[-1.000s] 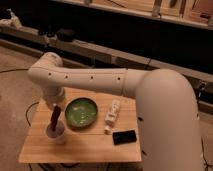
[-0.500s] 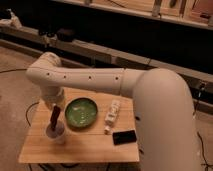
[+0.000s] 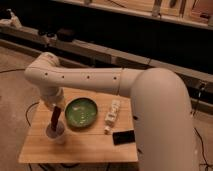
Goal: Place the pepper in the ceramic cup
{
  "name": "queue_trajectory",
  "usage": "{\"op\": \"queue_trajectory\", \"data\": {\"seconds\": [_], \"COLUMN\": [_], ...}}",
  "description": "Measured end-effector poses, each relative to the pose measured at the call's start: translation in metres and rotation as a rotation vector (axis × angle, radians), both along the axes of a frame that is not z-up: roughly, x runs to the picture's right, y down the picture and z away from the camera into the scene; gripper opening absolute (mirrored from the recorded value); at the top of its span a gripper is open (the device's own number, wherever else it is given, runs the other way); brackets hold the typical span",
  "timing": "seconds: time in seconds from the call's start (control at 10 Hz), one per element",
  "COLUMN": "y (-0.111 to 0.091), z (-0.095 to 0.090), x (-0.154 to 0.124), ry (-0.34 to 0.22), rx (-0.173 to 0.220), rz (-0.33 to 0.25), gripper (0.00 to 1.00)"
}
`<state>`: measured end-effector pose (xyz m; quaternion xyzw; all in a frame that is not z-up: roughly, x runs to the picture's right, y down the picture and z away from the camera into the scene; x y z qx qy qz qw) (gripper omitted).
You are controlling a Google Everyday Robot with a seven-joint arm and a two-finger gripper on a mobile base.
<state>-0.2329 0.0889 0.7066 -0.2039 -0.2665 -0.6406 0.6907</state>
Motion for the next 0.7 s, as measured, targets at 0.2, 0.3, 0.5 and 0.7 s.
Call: {"op": "queue_trajectory", "data": {"seconds": [0.2,0.3,0.5,0.7], "y": [0.0025,0.0030,0.0038,0.0022], "z": [-0.0014,-0.0016,-0.0010,0.0002], "x": [-0.0025,-0.0031,-0.0038,-0.0023], "ry": [0.001,0.003,0.007,0.009], "rx": [-0.017,-0.025,-0.052,-0.061], "rz": [0.001,0.007,0.034,0.056], "gripper": [0.80,0.80,0.80,0.80]}}
